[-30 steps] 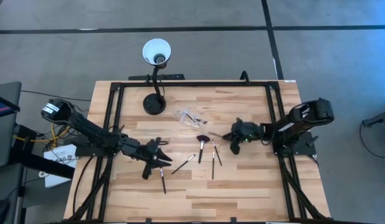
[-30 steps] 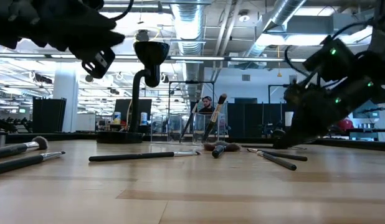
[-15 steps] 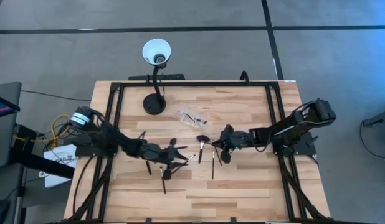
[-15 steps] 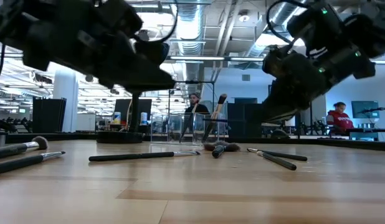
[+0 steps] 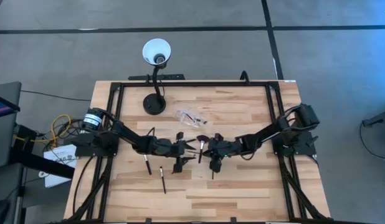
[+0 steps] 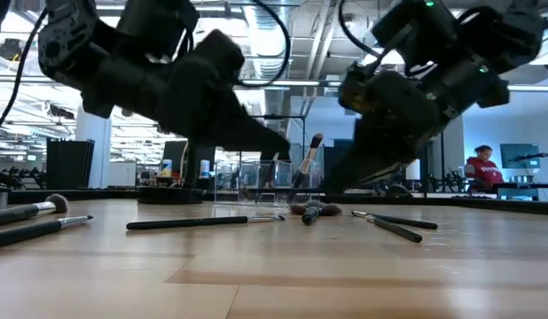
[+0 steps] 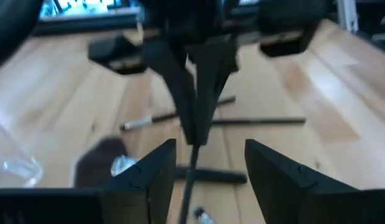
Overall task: Sort items
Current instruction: Put the eyeliner brush into the left section of the transparent organizer
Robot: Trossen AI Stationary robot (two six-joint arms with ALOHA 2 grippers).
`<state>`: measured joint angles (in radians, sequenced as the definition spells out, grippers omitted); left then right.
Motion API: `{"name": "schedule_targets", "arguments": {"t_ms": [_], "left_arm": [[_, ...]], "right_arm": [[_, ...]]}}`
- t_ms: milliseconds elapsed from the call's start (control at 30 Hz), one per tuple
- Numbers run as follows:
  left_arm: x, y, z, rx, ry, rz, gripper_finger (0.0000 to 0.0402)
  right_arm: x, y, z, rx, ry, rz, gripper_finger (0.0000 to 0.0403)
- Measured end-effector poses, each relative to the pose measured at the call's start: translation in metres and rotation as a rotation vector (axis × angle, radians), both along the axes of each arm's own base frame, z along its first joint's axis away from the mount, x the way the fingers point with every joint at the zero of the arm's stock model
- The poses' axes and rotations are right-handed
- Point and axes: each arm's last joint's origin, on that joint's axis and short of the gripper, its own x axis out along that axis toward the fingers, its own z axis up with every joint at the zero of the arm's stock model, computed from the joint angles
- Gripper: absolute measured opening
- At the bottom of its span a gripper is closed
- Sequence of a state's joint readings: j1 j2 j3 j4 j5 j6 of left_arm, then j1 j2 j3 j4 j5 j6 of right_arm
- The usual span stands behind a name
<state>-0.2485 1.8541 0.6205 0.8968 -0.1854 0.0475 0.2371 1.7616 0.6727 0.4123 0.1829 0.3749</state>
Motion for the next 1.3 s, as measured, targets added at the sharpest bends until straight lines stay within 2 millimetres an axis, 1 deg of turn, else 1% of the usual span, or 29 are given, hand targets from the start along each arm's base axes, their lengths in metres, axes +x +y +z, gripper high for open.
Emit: {"name": "schedule_targets", "arguments": {"t_ms": [67, 167, 267, 433, 567, 667, 733, 900, 933, 1067, 1133, 1200, 1267, 1300], "left_arm": [[0.0, 0.001, -0.008, -0.001, 0.031, 0.005, 0.0184], [-0.001, 0.0, -0.018, -0.01, 0.078, -0.002, 0.0178], [-0.002, 0.0, -0.02, -0.005, 0.097, 0.0, 0.0172], [-0.003, 0.002, -0.019, 0.006, 0.098, 0.034, 0.0161], [-0.003, 0.002, -0.02, 0.005, 0.098, 0.03, 0.0144], [-0.003, 0.002, -0.02, 0.005, 0.098, 0.031, 0.0121], [-0.003, 0.002, -0.02, 0.005, 0.098, 0.032, 0.0098], [-0.003, 0.002, -0.02, 0.005, 0.099, 0.029, 0.0023], [-0.003, 0.002, -0.02, 0.005, 0.1, 0.027, 0.0015], [-0.003, 0.002, -0.017, 0.003, 0.09, 0.032, 0.0018], [-0.004, 0.001, -0.013, 0.003, 0.082, 0.032, 0.0015], [-0.006, 0.0, -0.005, -0.005, 0.055, 0.027, 0.0013], [-0.011, 0.001, 0.008, -0.016, 0.015, 0.025, 0.0015], [-0.015, 0.002, 0.014, -0.02, -0.005, 0.027, 0.0016]], "right_arm": [[0.012, 0.005, 0.002, -0.028, -0.016, 0.033, 0.0005], [0.023, 0.007, 0.005, -0.067, -0.016, 0.062, 0.0005], [0.026, 0.005, 0.007, -0.072, 0.005, 0.06, 0.0005], [0.027, 0.006, 0.012, -0.057, -0.011, 0.074, 0.0005], [0.026, 0.006, 0.012, -0.057, -0.008, 0.075, 0.0005], [0.027, 0.006, 0.012, -0.058, -0.007, 0.075, 0.0006], [0.027, 0.005, 0.012, -0.057, -0.012, 0.074, 0.0006], [0.028, 0.001, 0.012, -0.058, -0.012, 0.064, 0.0012], [0.028, 0.0, 0.012, -0.057, -0.014, 0.061, 0.0016], [0.031, -0.003, 0.015, -0.084, -0.046, 0.071, 0.0044], [0.034, -0.003, 0.02, -0.123, -0.055, 0.096, 0.006], [0.037, -0.002, 0.031, -0.164, -0.073, 0.123, 0.0074], [0.038, -0.002, 0.052, -0.222, -0.105, 0.145, 0.0085], [0.039, -0.003, 0.066, -0.257, -0.127, 0.148, 0.0091]]}}
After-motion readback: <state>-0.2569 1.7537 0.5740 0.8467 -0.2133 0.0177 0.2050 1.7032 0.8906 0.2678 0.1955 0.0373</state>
